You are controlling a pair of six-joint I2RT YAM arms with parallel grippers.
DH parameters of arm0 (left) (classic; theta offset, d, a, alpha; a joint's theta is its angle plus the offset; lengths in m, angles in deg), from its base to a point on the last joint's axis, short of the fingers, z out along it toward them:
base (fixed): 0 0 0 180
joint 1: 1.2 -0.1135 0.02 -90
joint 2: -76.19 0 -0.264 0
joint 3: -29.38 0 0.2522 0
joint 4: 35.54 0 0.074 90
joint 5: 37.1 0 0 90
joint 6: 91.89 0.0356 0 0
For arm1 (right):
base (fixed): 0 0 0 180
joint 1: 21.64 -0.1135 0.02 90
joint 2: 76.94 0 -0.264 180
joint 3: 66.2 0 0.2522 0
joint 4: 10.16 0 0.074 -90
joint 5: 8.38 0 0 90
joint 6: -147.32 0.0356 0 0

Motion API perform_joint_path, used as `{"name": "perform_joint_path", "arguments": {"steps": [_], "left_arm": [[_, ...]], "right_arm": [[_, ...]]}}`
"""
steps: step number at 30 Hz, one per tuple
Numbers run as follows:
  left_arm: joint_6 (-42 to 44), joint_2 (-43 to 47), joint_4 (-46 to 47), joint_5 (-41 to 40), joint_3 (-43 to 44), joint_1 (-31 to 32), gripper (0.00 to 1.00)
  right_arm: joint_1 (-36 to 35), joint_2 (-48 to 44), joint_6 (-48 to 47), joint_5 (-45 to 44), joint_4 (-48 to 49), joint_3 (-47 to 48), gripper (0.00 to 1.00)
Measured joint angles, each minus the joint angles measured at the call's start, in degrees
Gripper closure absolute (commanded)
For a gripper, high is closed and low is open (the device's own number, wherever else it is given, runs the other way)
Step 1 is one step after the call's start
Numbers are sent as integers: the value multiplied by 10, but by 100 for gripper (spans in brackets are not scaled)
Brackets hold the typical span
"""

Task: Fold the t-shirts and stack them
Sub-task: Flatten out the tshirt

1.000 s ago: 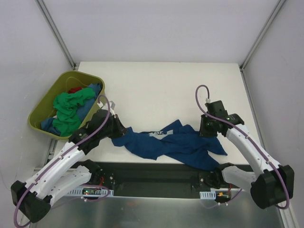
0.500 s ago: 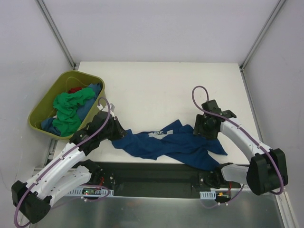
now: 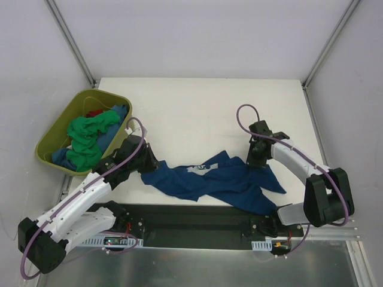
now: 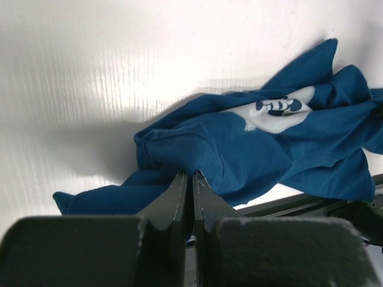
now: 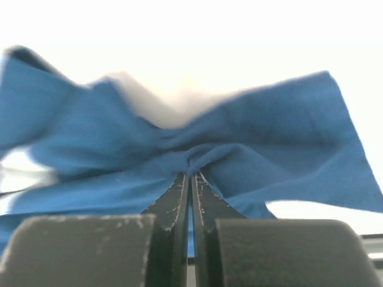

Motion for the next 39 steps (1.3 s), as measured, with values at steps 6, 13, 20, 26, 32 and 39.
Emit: {"name": "perform_joint_path", "arguments": {"steps": [6, 13, 20, 26, 32, 39], "left_arm": [[44, -111, -23, -7, 161, -52, 100], [132, -324, -8, 62, 599, -173, 100], [178, -272, 17, 81, 690, -184, 100], [157, -109, 30, 89, 447, -183, 100], [62, 11, 15, 150, 101, -162, 1], [-8, 40, -32, 181, -25, -70, 1]], "right_arm": [[18, 2, -42, -6, -50, 197, 99], [64, 141, -122, 4, -96, 724, 99], [86, 35, -160, 43, -61, 709, 99], [101, -82, -174, 48, -55, 466, 93], [147, -115, -175, -3, -102, 227, 52], [181, -108, -172, -39, -138, 197, 3]]}}
